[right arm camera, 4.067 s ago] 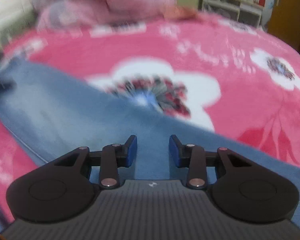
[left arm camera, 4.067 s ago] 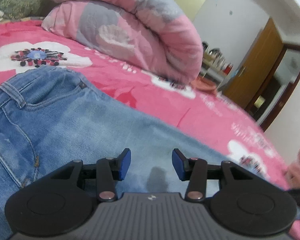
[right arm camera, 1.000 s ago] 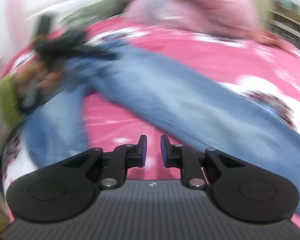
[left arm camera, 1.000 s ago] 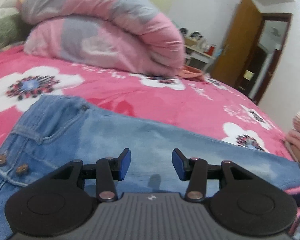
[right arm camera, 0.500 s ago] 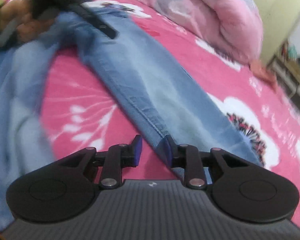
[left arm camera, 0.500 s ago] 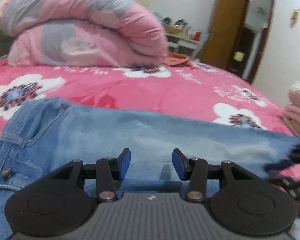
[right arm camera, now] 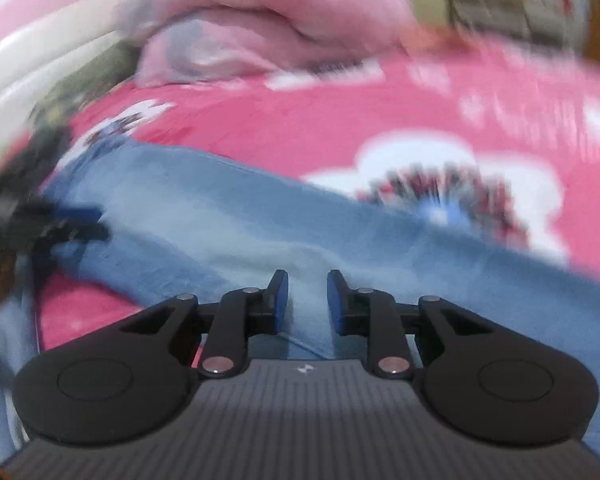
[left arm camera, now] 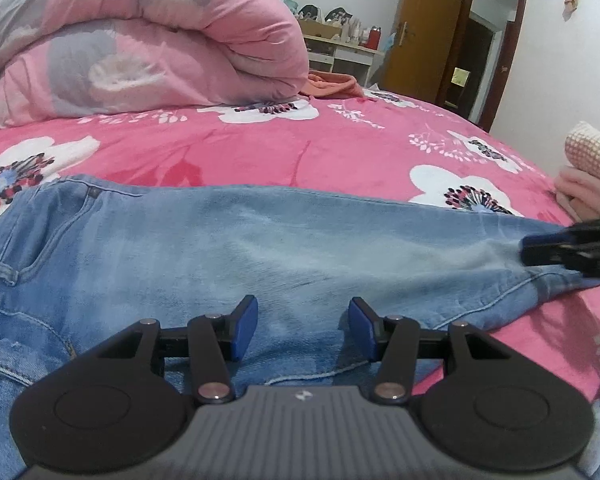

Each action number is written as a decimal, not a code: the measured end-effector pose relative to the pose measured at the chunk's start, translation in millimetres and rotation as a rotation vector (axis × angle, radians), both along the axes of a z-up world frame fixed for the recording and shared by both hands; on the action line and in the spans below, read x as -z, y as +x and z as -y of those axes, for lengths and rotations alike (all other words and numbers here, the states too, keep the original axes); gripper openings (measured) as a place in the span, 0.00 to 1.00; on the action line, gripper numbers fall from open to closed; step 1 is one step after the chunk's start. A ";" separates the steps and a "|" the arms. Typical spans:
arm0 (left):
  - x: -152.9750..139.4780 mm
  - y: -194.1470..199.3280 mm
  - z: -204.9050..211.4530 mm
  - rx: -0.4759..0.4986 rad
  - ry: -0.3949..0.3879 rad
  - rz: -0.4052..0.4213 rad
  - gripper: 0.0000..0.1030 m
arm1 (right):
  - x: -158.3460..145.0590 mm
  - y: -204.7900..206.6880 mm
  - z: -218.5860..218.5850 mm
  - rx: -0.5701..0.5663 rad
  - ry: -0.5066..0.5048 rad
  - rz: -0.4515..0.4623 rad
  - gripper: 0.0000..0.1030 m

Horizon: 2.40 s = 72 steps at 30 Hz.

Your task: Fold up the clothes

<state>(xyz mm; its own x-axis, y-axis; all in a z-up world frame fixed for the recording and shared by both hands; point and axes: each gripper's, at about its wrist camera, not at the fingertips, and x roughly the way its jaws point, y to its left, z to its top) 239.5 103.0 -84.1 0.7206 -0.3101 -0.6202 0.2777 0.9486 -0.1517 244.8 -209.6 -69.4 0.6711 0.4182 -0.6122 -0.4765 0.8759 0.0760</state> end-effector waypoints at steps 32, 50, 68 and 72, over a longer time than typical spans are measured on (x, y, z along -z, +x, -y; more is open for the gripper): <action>6.8 13.1 -9.4 -0.045 -0.075 -0.029 0.50 | -2.0 51.0 -65.7 -0.349 0.062 -0.228 0.00; 6.9 14.3 -10.3 -0.048 -0.093 -0.035 0.50 | 5.9 -27.3 -137.4 -0.595 -0.323 0.135 0.33; 6.0 15.4 -18.6 -0.049 -0.148 -0.044 0.50 | 1.5 1.1 -117.7 -0.678 -0.188 -0.136 0.00; 5.8 14.5 -16.4 -0.047 -0.136 -0.041 0.50 | 1.2 -16.3 -116.0 -0.682 -0.256 -0.111 0.00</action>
<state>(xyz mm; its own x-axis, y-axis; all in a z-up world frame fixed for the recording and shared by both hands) 254.0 119.3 -89.9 0.7115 -0.3594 -0.6038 0.2244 0.9305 -0.2895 228.5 -93.5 -70.7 0.2414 0.5556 -0.7956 -0.9229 0.3849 -0.0112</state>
